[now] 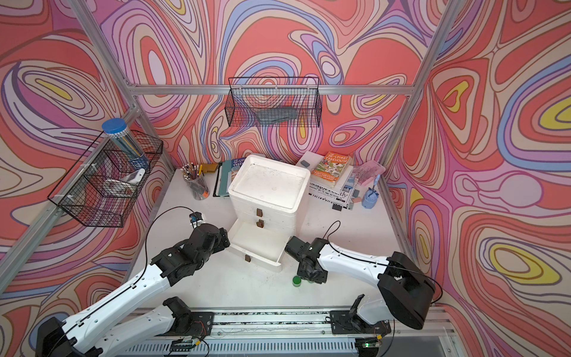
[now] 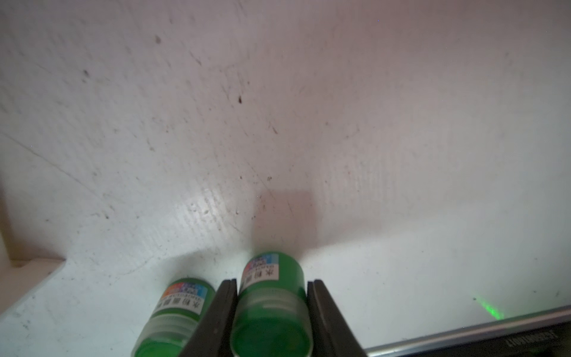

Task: Put the paint cans in the drawer according to color
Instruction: Pick up the paint can at the center of the board, then place the paint can in the drawer.

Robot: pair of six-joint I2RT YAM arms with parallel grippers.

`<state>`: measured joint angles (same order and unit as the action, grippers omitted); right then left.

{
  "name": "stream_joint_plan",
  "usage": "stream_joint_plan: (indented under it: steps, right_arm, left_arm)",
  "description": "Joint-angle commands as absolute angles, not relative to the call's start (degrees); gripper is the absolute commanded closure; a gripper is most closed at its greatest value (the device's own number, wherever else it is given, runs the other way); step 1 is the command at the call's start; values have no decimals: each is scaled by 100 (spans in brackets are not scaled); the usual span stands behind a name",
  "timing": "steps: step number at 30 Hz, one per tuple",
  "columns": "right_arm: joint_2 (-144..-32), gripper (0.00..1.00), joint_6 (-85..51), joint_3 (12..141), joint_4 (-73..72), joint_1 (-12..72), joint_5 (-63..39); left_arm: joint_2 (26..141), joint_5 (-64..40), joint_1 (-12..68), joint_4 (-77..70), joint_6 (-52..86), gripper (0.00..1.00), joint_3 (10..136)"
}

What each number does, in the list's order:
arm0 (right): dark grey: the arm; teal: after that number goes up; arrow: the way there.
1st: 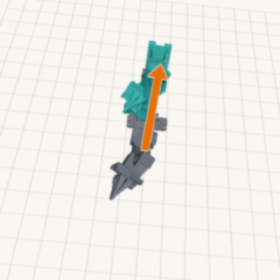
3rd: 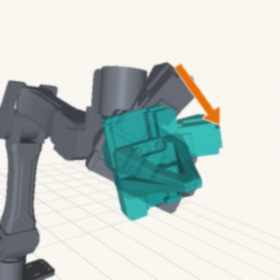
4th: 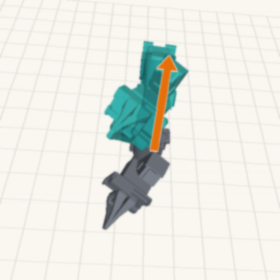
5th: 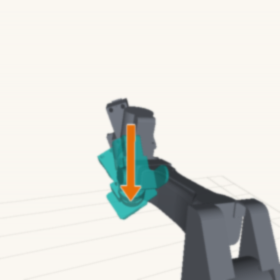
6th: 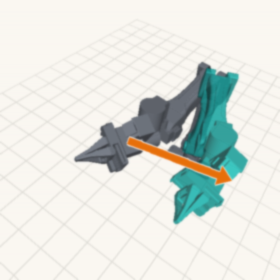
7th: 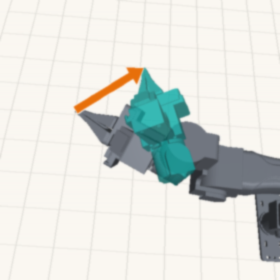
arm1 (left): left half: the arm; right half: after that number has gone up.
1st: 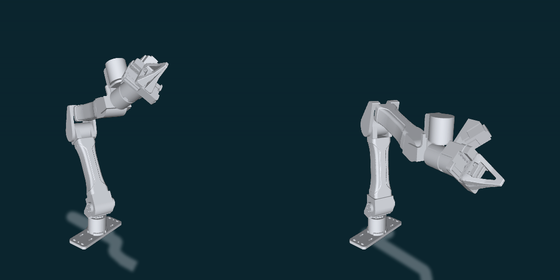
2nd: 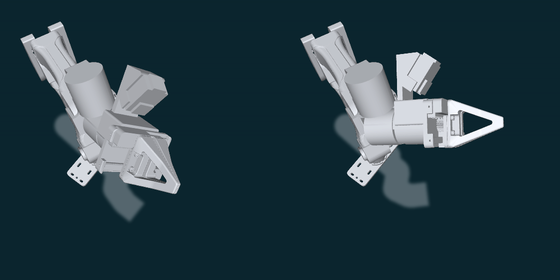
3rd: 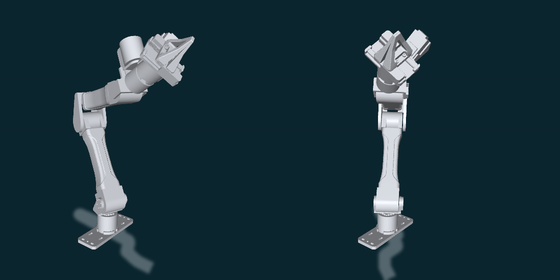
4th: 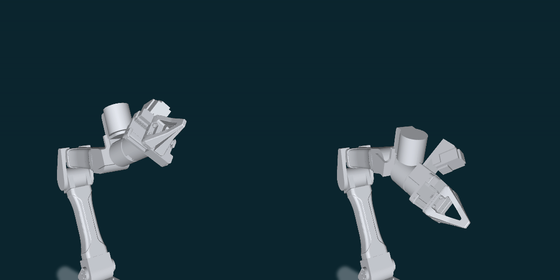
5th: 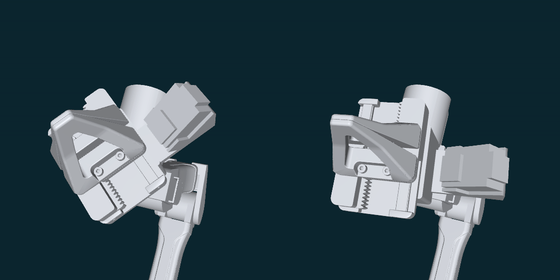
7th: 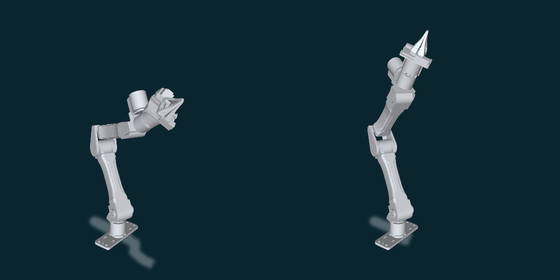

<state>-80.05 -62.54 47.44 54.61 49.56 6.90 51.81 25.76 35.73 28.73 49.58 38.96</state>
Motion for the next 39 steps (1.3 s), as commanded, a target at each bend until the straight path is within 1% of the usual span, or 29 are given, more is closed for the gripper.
stream_joint_plan:
  steps: [1,4,8,10,16,20,24,27,31,36,39]
  right_arm:
    - [-7685,95,-5434,5301,5972,4938,1241]
    - [-7431,100,-4547,5637,6190,4933,1234]
    - [-7130,100,-3240,6014,5951,4938,907]
    - [-7185,100,-2607,6323,5704,4946,649]
    - [-8130,100,-829,7413,5450,4960,-2]
    - [-9083,100,229,8190,5536,4963,-23]
    - [-9964,100,837,8973,5920,4974,177]
    - [-10441,100,1189,9244,5862,4971,157]
    - [-10833,99,1515,9368,5582,4971,-3]
    - [-11254,98,1805,9277,5240,4997,34]
    - [-11439,95,1906,9200,4995,5003,27]
  left_arm:
    - [5009,2734,3423,3203,5063,16,3924]
    - [4835,2821,3261,3383,5205,16,3838]
    - [4499,3168,3038,3828,5478,16,3729]
    - [4318,3272,2884,3992,5516,17,3670]
    - [3984,3339,2629,4268,5612,17,3601]
    - [3854,3331,2610,4463,5798,17,3552]
    - [3643,3362,2615,4650,5914,18,3554]
    - [3480,3396,2614,4757,5982,18,3516]
    - [3359,3383,2613,4808,6069,19,3461]
    - [3386,3362,2610,4759,6059,20,3467]
    - [3458,3336,2610,4729,6024,20,3502]
